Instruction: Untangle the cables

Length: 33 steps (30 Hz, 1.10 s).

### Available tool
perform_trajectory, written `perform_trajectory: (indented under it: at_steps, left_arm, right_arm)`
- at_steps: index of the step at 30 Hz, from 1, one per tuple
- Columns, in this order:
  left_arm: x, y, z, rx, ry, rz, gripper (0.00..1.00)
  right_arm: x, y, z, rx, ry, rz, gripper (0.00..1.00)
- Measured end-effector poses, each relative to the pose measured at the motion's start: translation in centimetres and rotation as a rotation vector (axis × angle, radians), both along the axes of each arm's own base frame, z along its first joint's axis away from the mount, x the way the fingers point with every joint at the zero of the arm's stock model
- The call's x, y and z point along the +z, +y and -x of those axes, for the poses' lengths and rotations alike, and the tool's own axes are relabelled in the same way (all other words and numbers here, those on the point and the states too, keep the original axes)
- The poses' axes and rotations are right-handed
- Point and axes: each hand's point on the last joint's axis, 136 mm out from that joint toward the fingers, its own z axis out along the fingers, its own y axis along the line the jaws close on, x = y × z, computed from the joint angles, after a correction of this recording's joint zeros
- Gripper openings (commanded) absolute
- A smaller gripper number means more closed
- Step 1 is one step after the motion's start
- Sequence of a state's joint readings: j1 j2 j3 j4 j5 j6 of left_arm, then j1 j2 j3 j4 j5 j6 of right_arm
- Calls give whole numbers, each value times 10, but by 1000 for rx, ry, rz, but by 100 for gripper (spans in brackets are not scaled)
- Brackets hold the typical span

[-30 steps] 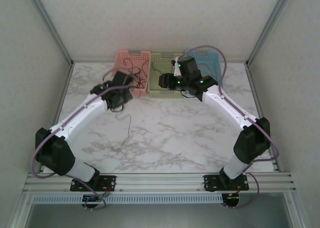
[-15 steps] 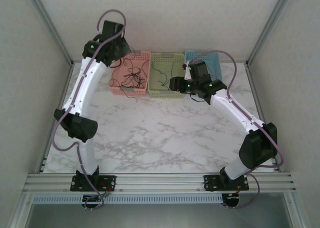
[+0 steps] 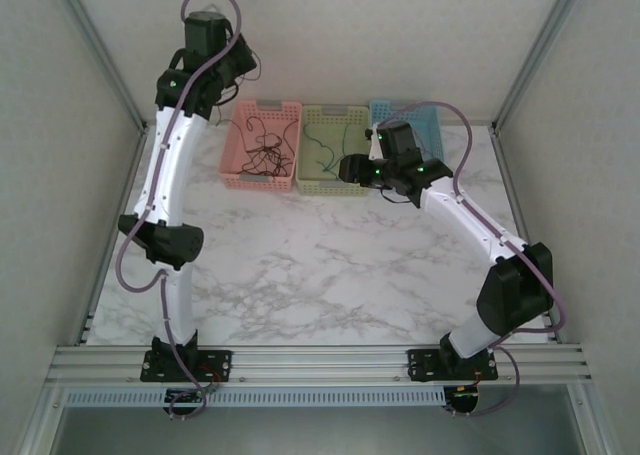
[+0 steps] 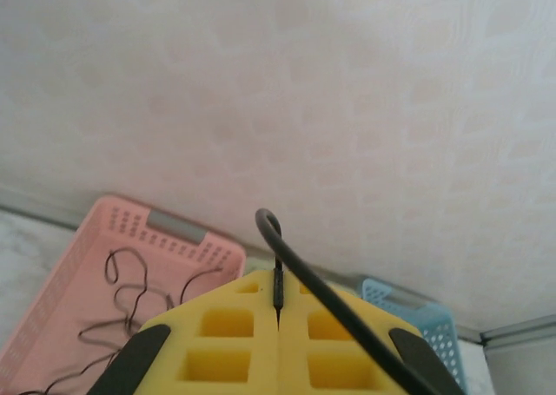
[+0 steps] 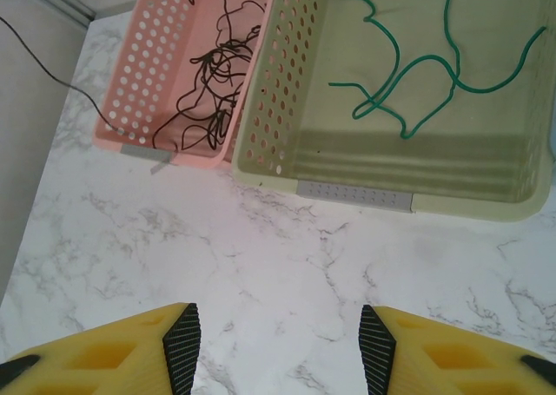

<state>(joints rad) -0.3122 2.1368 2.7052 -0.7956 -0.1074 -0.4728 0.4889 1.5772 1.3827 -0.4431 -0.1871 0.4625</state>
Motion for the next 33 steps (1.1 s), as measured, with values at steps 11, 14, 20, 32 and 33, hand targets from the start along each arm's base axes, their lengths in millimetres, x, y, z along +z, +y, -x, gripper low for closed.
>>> perform_trajectory:
  at_steps: [11,14,20,32,33]
  left_arm:
    - [-54,2,-65,4,-2,22,0]
    - [-99,-5,-81,-8,72,10,0]
    - [-198,-14,-95,-29,276,-24,37]
    - [-250,19,-29,38,536,-178,52]
    - [-241,26,-16,52,532,-187,52]
  right_arm:
    - [-13,-1,-3,4,36,1,54]
    - [-18,0,-4,6,48,4,54]
    - [-26,3,-4,16,70,4,54]
    - [-25,2,-3,16,67,7,55]
    - [-26,-1,-2,11,62,14,55]
